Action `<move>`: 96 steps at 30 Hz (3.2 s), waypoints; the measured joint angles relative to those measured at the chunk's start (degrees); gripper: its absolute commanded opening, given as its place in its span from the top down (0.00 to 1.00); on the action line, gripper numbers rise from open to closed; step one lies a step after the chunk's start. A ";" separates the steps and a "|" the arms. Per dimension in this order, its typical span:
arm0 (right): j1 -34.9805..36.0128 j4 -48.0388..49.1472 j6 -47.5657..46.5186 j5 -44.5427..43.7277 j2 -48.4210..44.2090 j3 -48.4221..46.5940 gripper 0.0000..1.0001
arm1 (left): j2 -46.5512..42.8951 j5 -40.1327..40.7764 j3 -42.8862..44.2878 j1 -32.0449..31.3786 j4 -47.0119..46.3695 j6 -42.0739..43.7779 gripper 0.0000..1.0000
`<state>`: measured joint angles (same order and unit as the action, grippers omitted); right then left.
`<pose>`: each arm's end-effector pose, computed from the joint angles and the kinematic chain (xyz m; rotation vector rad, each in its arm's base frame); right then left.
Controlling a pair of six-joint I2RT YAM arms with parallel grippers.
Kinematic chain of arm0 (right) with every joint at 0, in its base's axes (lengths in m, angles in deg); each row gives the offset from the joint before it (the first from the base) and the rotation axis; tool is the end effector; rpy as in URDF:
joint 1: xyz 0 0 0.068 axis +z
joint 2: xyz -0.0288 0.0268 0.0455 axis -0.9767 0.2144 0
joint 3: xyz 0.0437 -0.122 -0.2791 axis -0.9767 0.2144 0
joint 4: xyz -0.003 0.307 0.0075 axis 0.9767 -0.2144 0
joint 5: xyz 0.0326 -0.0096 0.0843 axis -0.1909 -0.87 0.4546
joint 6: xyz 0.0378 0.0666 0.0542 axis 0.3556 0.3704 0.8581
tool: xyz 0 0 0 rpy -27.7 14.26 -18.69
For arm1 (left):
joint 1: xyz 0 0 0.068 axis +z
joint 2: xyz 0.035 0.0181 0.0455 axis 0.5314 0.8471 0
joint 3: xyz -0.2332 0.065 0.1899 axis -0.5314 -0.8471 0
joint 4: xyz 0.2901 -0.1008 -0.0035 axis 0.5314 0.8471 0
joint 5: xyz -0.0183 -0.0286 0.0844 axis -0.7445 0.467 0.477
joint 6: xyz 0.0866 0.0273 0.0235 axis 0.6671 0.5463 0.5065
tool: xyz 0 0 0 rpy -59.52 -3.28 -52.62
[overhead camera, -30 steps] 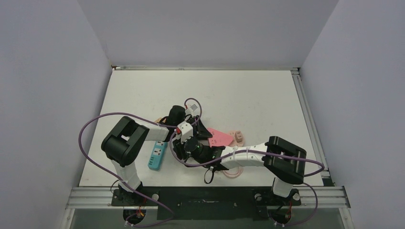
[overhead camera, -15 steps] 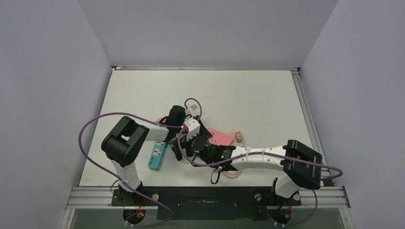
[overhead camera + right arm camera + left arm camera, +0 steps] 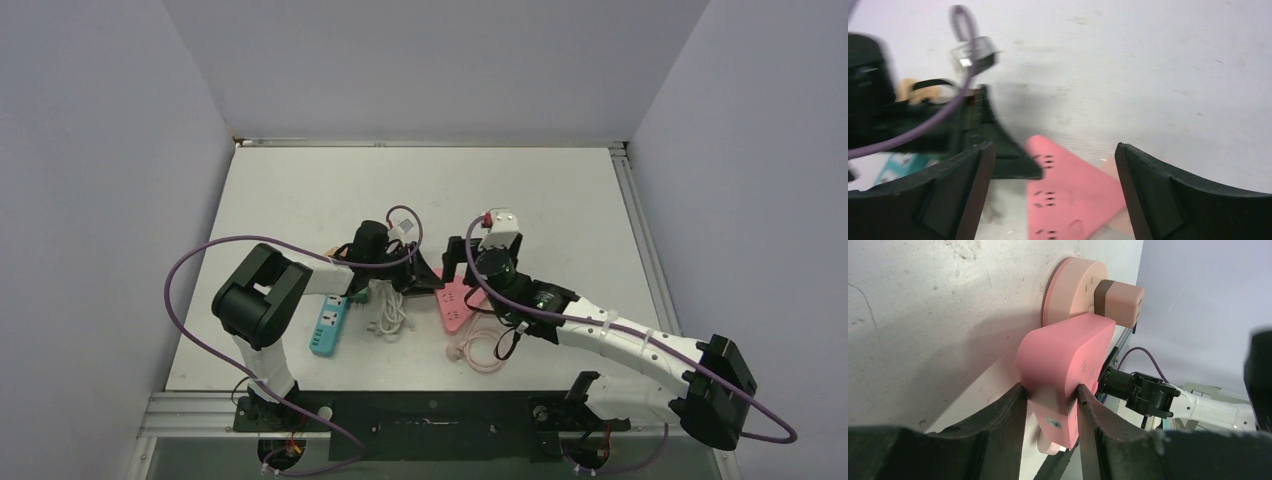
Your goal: Pull the plug off the socket
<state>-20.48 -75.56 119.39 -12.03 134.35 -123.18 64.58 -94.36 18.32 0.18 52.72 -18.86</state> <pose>0.2112 0.2547 0.2764 -0.1477 1.9685 0.5338 0.3168 -0.2609 0.1012 -0.0938 2.5497 -1.5111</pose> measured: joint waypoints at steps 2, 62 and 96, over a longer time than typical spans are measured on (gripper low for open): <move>-5.03 -3.67 1.75 0.22 -0.92 1.07 0.08 | 0.00 0.00 0.00 0.00 0.04 0.00 0.78; -21.22 -9.84 6.36 11.47 2.49 10.27 0.76 | 3.67 -4.42 -4.22 -4.04 -12.76 -10.36 0.64; -21.22 -8.46 6.36 10.01 3.37 10.25 0.76 | 3.65 -2.49 -2.58 -3.87 -5.11 -5.57 0.53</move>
<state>-41.70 -84.02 125.75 -2.02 137.71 -112.93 68.23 -96.85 15.74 -3.69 47.61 -24.43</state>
